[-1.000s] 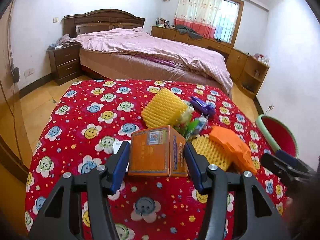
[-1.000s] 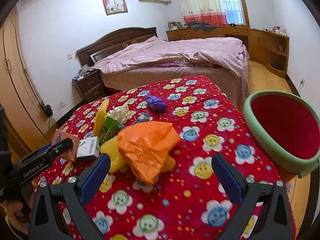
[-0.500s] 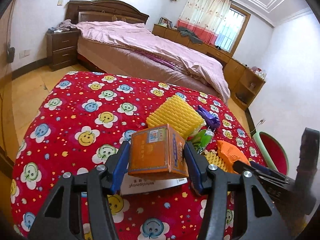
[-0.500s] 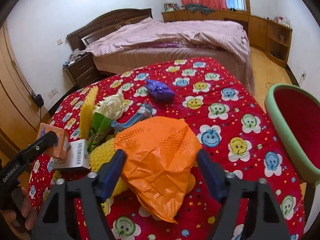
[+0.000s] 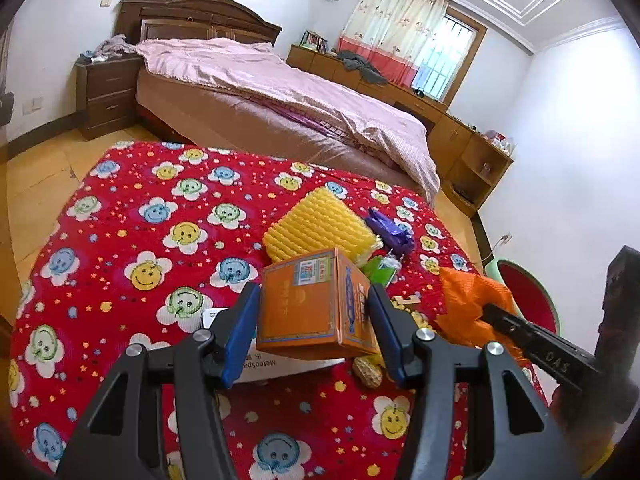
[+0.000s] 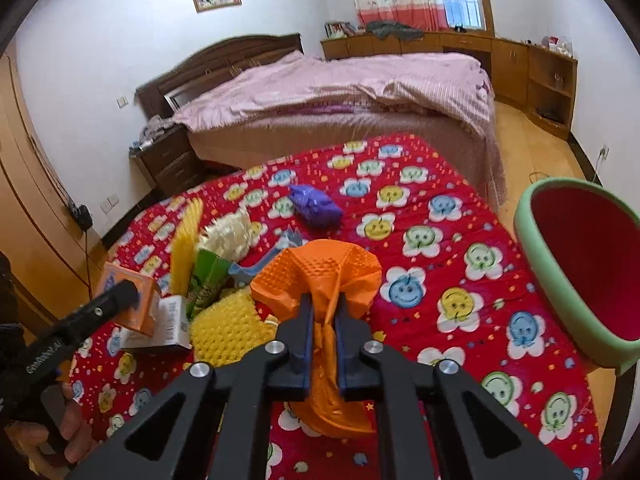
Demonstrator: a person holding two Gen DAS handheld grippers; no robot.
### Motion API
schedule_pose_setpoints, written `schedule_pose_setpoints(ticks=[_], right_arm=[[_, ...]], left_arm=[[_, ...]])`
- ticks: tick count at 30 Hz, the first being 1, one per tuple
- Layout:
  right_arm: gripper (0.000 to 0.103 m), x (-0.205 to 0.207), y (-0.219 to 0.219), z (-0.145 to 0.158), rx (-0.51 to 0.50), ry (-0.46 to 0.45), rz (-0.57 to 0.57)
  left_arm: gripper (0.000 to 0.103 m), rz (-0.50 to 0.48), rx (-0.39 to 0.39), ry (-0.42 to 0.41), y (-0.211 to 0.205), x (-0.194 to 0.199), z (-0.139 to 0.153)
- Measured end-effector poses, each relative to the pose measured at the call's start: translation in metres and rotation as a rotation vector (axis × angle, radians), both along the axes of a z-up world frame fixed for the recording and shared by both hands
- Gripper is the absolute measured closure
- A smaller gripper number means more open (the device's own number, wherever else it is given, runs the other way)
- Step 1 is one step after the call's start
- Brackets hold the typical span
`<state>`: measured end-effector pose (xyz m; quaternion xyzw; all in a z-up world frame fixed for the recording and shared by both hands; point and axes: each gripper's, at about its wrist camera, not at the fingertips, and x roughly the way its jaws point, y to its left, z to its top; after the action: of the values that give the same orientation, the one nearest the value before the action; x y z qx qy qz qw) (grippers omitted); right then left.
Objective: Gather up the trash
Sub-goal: 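Carry the brown box and orange bag over the red bucket with both tools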
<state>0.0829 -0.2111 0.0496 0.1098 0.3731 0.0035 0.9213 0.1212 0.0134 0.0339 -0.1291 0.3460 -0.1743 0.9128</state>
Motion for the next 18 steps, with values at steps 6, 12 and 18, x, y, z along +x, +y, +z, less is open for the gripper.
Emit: schedule_pose_setpoints(ticks=[6,12,18], right_arm=[[0.094,-0.017,-0.006,0.022,0.017,-0.055,0.027],[0.094,-0.031,-0.014,0.044,0.018,-0.104,0.04],[0.094,-0.048,-0.034,0.067,0.013,-0.153,0.031]], left_arm=[[0.047,0.009,0.001,-0.027,-0.004,-0.016,0.025],[0.047,0.001,-0.007,-0.028,-0.017,-0.024,0.044],[0.047,-0.031,-0.001,-0.026,-0.04,-0.028,0.062]])
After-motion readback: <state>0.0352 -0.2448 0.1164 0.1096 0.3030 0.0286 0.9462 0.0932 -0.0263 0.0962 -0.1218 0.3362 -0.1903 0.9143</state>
